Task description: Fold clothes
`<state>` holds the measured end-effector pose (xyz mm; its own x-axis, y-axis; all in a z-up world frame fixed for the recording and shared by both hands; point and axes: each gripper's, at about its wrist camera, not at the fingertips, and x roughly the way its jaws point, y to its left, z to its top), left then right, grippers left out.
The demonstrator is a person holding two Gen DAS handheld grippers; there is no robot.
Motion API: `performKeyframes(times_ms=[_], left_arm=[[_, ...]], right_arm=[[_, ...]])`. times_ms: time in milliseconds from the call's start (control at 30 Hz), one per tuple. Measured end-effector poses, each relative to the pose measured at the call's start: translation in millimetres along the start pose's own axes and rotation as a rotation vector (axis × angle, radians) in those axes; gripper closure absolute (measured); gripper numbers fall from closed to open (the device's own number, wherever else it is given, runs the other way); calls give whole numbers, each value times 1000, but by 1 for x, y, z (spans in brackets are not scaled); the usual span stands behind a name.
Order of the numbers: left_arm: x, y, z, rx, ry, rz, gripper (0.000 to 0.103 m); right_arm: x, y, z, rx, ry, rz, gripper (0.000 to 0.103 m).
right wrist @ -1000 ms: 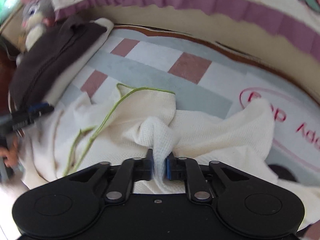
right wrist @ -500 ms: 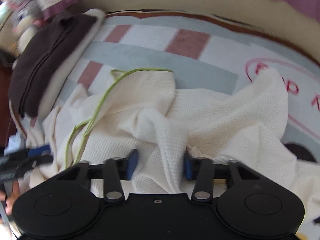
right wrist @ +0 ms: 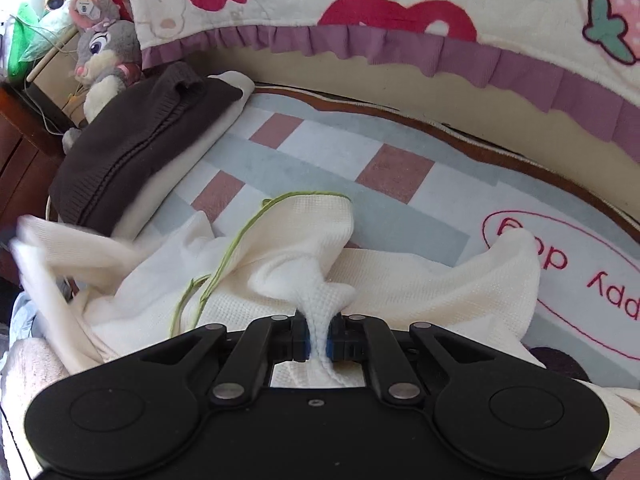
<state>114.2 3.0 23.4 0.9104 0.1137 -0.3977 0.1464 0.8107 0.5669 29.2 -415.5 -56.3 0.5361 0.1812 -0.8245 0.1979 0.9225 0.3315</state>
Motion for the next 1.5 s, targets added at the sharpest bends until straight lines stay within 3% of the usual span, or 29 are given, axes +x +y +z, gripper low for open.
performKeyframes(times_ms=[100, 233, 300, 400, 467, 633, 733, 800, 900, 1000, 1233, 1433, 1500], left_arm=[[4, 31, -5, -86, 37, 37, 103], [11, 24, -6, -119, 38, -96, 100], [14, 21, -7, -136, 39, -162, 91], [19, -6, -1, -121, 23, -383, 70], [30, -30, 3, -93, 47, -573, 66], [71, -74, 5, -94, 197, -730, 64], [96, -100, 6, -95, 288, -823, 53], [99, -114, -1, -42, 325, -871, 47], [90, -137, -11, 178, 272, -851, 45], [88, -137, -14, 216, 213, -826, 38], [119, -119, -19, 15, 340, -870, 34], [130, -119, -25, -5, 336, -884, 34], [137, -119, -26, -18, 353, -896, 34]], right_arm=[[-7, 5, 1, -35, -9, 3, 94], [-7, 9, 2, -54, 1, -8, 94], [-1, 8, 1, -55, 29, -27, 94], [6, 5, -1, -45, 62, -44, 94], [11, 3, -2, -37, 77, -50, 94], [12, -2, -4, -32, 81, -55, 94], [14, -6, -5, -22, 91, -49, 94], [16, -9, -6, -21, 94, -59, 94], [22, -3, -8, -86, 88, -161, 96], [28, 6, -6, -138, 84, -209, 96], [28, 26, 10, -102, 109, -280, 95], [16, 70, 14, -216, 144, -385, 95], [12, 78, 12, -245, 141, -377, 95]])
